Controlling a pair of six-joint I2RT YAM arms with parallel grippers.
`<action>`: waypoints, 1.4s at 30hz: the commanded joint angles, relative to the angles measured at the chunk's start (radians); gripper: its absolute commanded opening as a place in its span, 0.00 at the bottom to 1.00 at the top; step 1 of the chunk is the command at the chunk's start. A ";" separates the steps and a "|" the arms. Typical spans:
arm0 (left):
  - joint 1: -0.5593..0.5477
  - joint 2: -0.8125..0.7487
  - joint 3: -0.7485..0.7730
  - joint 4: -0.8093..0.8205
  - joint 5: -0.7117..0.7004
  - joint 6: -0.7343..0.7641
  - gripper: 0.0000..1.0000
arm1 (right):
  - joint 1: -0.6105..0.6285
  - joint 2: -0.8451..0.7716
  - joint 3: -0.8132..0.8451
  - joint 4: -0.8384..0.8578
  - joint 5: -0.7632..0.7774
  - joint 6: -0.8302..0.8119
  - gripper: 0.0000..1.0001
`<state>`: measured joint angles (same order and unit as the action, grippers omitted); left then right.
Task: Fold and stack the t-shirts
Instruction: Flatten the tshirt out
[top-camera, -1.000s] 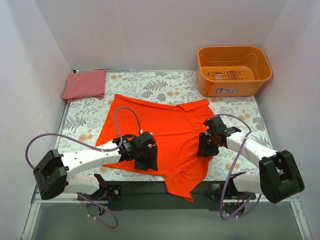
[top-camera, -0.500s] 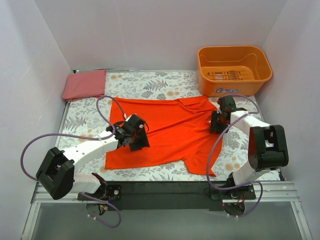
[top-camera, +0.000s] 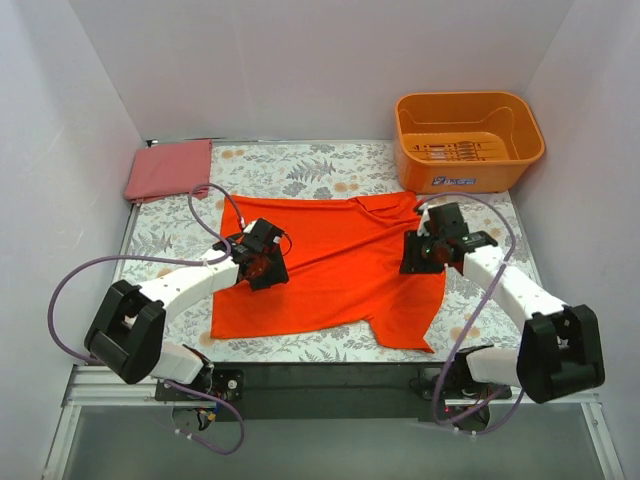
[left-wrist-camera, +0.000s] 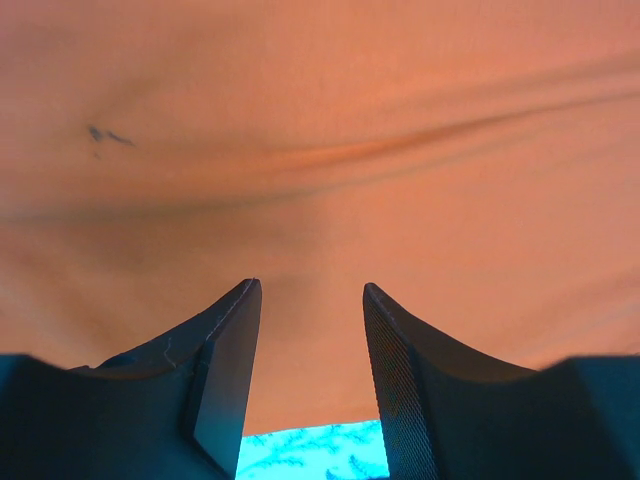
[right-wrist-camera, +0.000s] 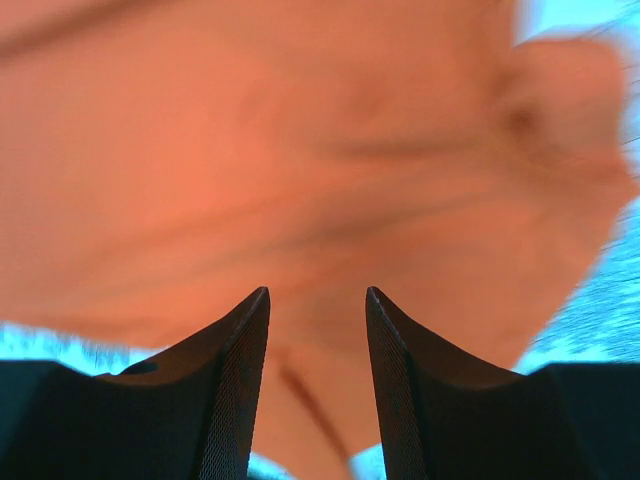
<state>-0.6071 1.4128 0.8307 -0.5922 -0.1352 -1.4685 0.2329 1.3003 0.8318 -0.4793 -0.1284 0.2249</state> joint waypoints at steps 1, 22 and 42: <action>0.044 -0.058 0.035 0.017 -0.099 0.069 0.44 | 0.161 -0.090 -0.074 -0.152 -0.013 0.051 0.50; 0.181 -0.213 -0.088 0.150 -0.259 0.198 0.45 | 0.767 0.011 -0.103 -0.213 0.174 0.383 0.45; 0.182 -0.210 -0.091 0.152 -0.228 0.201 0.45 | 0.841 0.116 0.096 -0.255 0.136 0.356 0.01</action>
<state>-0.4309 1.2266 0.7460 -0.4618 -0.3561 -1.2778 1.0645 1.4475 0.8566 -0.7238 0.0391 0.5732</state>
